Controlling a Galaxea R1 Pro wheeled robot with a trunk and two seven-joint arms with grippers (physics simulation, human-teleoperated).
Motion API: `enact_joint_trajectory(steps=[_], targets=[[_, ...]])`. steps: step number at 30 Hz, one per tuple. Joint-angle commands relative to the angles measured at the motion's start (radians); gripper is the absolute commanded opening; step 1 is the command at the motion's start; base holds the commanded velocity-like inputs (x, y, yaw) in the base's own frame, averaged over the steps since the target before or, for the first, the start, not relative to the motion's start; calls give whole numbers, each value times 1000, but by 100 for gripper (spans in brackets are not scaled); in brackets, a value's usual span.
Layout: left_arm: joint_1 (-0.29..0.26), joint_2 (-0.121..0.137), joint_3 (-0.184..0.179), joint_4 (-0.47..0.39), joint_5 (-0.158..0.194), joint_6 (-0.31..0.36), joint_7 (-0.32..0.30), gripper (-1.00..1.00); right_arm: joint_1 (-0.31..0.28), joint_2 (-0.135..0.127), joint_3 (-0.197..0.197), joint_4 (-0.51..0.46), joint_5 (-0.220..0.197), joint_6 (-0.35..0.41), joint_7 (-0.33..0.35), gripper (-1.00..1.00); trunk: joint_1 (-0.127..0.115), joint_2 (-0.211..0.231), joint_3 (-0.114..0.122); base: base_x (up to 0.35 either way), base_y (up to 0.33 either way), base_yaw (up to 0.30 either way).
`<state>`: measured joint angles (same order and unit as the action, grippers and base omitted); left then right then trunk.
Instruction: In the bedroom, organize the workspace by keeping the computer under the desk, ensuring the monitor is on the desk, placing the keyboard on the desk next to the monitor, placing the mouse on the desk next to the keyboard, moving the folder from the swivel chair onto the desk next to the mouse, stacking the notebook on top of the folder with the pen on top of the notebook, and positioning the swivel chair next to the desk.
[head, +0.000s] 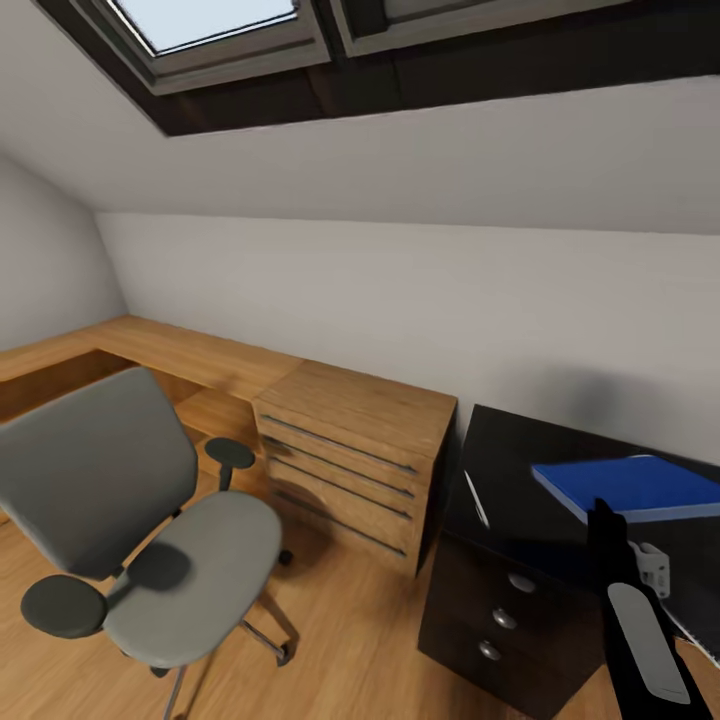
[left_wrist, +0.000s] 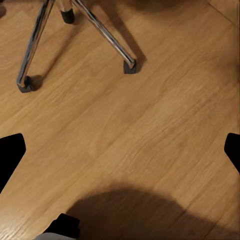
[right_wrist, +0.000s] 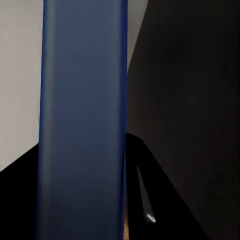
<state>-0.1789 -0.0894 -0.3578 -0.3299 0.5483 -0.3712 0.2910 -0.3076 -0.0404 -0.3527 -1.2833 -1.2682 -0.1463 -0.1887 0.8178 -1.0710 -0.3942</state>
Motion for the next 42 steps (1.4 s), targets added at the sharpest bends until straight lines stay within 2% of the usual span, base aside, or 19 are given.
enact_joint_trajectory(steps=[1, 33, 42], targets=[[-1, 1, -9, 0, 5, -6, 8, 100, -1, -1, 1, -1, -10, -7, -3, -100, 0, -1, -2, 0, 0, -273], [-1, 6, -9, 15, 5, -17, 10, 100, -1, -9, 0, 2, -10, -19, -2, -100, 0, -1, -19, 0, 0, -273], [-1, 7, -9, 34, 6, -17, 10, 100, -1, -9, -20, 2, -10, -19, -2, -100, 0, -1, -24, 0, 0, -273]])
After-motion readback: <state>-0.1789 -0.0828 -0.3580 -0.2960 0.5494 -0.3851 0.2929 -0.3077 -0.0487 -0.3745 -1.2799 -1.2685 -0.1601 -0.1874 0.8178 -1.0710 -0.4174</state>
